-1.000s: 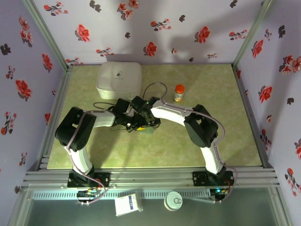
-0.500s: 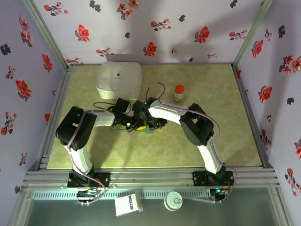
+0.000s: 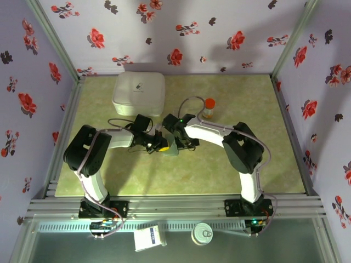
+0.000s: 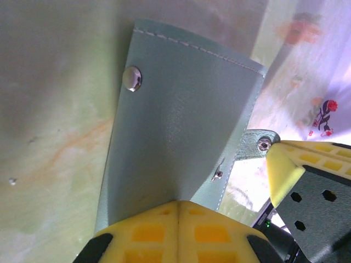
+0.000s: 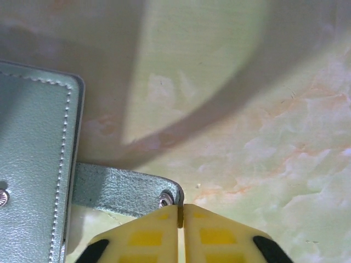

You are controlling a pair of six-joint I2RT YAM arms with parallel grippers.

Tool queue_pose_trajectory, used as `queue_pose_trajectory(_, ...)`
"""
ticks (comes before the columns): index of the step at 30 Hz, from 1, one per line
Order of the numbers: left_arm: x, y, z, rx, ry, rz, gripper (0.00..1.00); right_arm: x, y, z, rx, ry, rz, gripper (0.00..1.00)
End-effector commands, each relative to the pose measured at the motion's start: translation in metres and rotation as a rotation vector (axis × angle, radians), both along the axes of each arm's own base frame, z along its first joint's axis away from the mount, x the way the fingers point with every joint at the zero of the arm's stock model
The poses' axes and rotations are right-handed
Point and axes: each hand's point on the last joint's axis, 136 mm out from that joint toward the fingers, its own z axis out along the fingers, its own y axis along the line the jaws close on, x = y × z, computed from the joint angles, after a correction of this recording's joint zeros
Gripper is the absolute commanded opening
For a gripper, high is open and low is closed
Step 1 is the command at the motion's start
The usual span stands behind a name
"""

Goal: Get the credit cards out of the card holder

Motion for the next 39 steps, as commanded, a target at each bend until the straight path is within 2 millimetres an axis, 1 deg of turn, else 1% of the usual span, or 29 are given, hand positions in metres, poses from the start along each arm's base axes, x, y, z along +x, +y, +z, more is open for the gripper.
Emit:
queue_pose_trajectory(1,-0.023,0.040,-0.042,0.238,0.137,0.090,0.02,0.003,0.005,0.006,0.128,-0.014,-0.068,0.16)
queue_pose_trajectory(7,-0.012,0.029,-0.007,0.185,0.079,0.112,0.07,0.007,0.014,0.003,0.302,0.002,-0.126,0.29)
queue_pose_trajectory(11,-0.002,0.025,0.013,0.170,0.036,0.122,0.10,0.009,0.022,0.001,0.391,0.015,-0.152,0.34)
queue_pose_trajectory(15,0.007,0.020,0.025,0.174,0.003,0.104,0.13,0.010,0.030,-0.001,0.462,0.036,-0.170,0.37)
queue_pose_trajectory(20,0.012,0.029,0.027,0.250,-0.028,0.089,0.16,0.013,0.040,-0.002,0.536,0.043,-0.185,0.41)
queue_pose_trajectory(23,0.012,0.035,0.022,0.288,-0.026,0.085,0.16,0.014,0.043,-0.003,0.558,0.050,-0.192,0.42)
queue_pose_trajectory(27,0.012,0.047,0.017,0.355,-0.035,0.087,0.19,0.015,0.046,0.000,0.578,0.046,-0.194,0.42)
queue_pose_trajectory(32,0.014,0.060,0.025,0.387,-0.071,0.110,0.23,0.016,0.046,0.007,0.590,0.029,-0.192,0.42)
queue_pose_trajectory(36,0.015,0.071,0.031,0.398,-0.102,0.137,0.28,0.017,0.054,0.008,0.629,0.037,-0.177,0.45)
queue_pose_trajectory(39,0.013,0.080,0.028,0.414,-0.095,0.150,0.29,0.016,0.060,0.006,0.651,0.054,-0.171,0.48)
